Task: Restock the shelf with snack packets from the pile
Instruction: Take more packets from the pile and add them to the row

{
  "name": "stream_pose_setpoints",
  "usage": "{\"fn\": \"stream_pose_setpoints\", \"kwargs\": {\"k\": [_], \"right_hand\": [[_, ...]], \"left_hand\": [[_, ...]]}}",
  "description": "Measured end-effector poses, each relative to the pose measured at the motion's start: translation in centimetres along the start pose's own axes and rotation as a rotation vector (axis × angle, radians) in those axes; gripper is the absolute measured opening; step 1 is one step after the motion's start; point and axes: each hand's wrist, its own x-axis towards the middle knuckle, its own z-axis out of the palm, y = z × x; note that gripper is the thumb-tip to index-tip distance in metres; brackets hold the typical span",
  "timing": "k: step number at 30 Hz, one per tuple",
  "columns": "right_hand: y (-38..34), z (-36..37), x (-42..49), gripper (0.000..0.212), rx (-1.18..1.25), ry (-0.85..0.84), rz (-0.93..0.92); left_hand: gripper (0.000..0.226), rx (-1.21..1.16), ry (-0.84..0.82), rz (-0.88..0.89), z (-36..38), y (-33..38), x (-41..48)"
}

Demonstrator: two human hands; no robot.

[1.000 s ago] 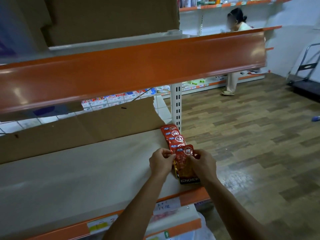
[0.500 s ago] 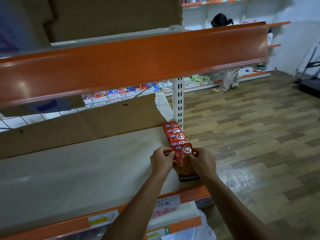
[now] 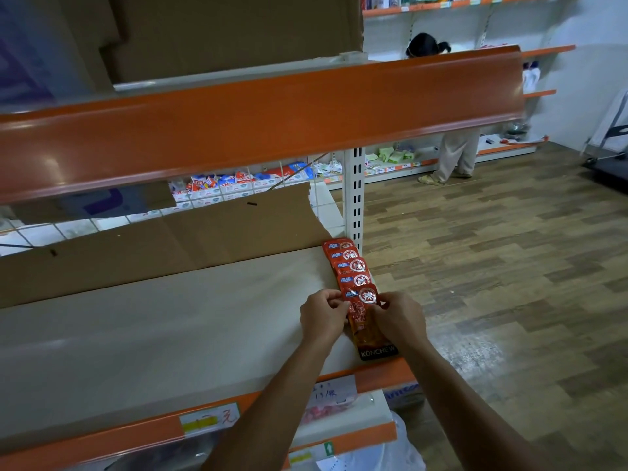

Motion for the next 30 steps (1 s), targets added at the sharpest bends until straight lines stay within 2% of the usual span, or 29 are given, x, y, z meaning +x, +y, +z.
{"fn": "stream_pose_setpoints", "kwargs": {"k": [7, 12, 19, 24, 30], "right_hand": [[-1.3, 0.1, -1.3, 0.040, -0.037, 0.141, -0.041], [-4.7, 2.5, -3.2, 0.036, -0.106, 0.143, -0.230], [-10.7, 10.1, -7.3, 0.039, -0.172, -0.020, -0.466], [-16.5, 16.2, -11.8, 0.041, -0.189, -0.126, -0.592], [-24.9, 24.4, -19.8, 0.041, -0.157, -0.223, -0.712]], "left_hand": [[0.031, 0.110, 0.056, 0.077, -1.2, 0.2, -0.3], [0.027, 0.280, 0.141, 0.192, -4.7, -0.7, -0.9], [0.036, 0.523, 0.269, 0.268, -14.6, -4.9, -2.1], [0.039, 0.641, 0.370, 0.176, -23.3, -9.4, -4.2], [0.039, 0.669, 0.499, 0.090, -35.9, -15.1, -7.5]]}}
